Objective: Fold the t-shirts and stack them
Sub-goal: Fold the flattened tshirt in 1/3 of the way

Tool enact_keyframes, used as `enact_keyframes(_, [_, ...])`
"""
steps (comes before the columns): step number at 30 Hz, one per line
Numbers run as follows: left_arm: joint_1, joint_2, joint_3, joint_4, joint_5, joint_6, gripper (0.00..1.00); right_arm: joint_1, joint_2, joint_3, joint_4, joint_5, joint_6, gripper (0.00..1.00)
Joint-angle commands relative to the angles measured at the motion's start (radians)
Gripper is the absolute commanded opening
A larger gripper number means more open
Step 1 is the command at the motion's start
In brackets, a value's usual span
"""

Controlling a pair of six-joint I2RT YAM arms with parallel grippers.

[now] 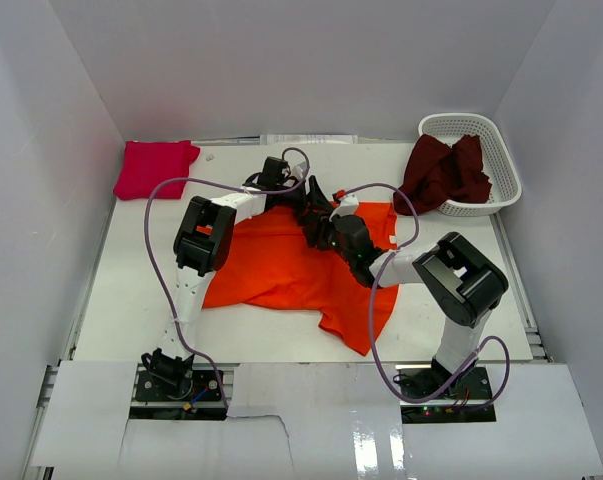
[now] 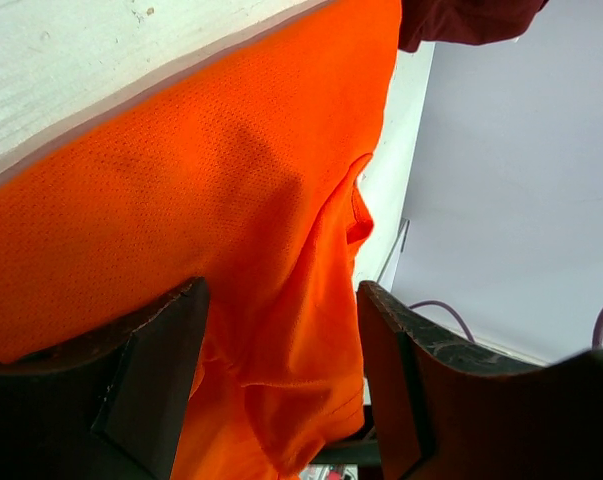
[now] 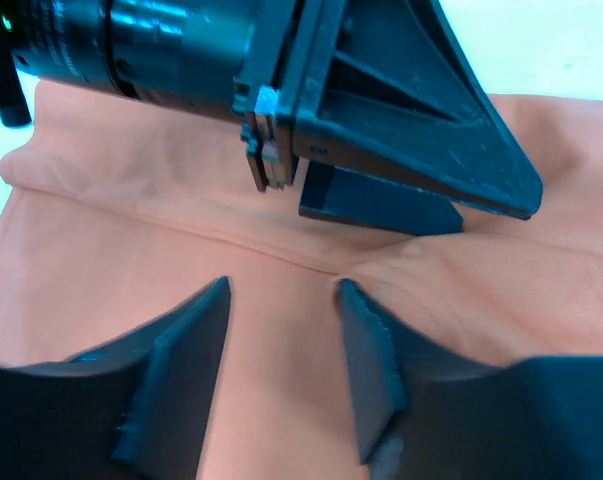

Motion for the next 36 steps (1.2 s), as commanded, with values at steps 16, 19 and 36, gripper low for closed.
enact_keyframes(16, [-0.002, -0.063, -0.006, -0.045, -0.034, 0.028, 0.73, -0.041, -0.188, 0.006, -0.264, -0.074, 0.123, 0.71])
enact_keyframes(19, [-0.002, -0.063, -0.009, -0.041, -0.034, 0.023, 0.73, -0.052, -0.286, -0.037, -0.331, -0.040, 0.100, 0.72])
enact_keyframes(36, [-0.004, -0.055, -0.010, -0.022, -0.028, 0.014, 0.73, -0.427, -0.438, -0.156, -0.618, -0.489, 0.282, 0.68])
